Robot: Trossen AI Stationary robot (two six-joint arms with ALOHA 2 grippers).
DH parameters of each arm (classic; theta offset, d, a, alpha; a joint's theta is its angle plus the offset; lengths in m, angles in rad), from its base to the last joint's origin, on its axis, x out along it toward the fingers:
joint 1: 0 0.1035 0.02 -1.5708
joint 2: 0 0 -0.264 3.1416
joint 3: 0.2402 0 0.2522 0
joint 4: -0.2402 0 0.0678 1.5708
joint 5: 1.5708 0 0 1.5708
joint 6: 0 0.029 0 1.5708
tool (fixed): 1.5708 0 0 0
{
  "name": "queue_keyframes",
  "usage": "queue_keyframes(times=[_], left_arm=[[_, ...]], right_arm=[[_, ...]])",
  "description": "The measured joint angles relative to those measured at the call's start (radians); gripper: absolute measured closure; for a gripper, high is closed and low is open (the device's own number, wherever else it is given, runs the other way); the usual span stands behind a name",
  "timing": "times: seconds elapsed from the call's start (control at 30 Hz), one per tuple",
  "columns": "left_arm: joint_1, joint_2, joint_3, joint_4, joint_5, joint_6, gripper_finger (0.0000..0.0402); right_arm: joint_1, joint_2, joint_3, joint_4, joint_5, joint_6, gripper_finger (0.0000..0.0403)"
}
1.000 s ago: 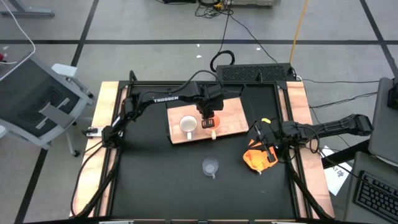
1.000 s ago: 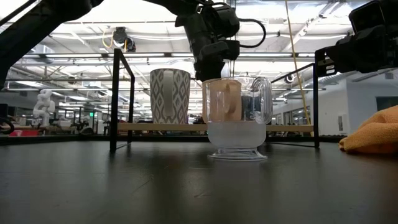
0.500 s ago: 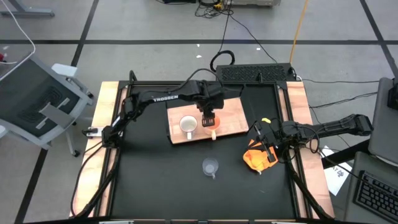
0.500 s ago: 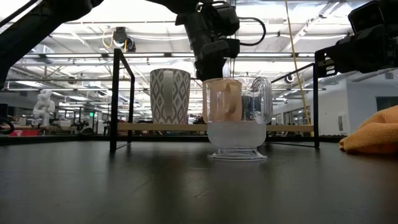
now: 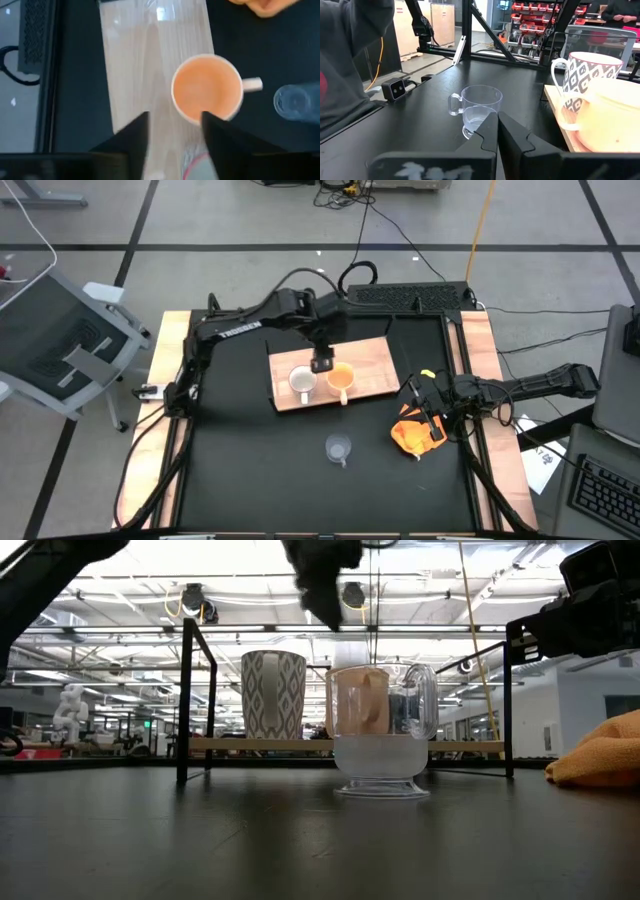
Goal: Stack small to large cups/mugs on shelf
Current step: Put the transparent mug on the shelf
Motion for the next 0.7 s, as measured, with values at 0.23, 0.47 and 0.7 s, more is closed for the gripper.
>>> queue_keyframes(times=[0.23, 0.47, 0.7], left_arm=[[-0.021, -0.089, -0.022, -0.087, -0.002, -0.016, 0.0387], [-0.047, -0.244, -0.221, 0.015, -0.077, -0.024, 0.0398], [-0.061, -0.513, -0.655, 0.369, -0.052, -0.053, 0.0400]], right_arm=[[0.000, 0.005, 0.000, 0.001, 0.000, -0.001, 0.0403], [0.000, 0.009, 0.000, 0.000, 0.000, -0.001, 0.0403], [0.000, 0.013, 0.000, -0.003, 0.000, -0.008, 0.0403]])
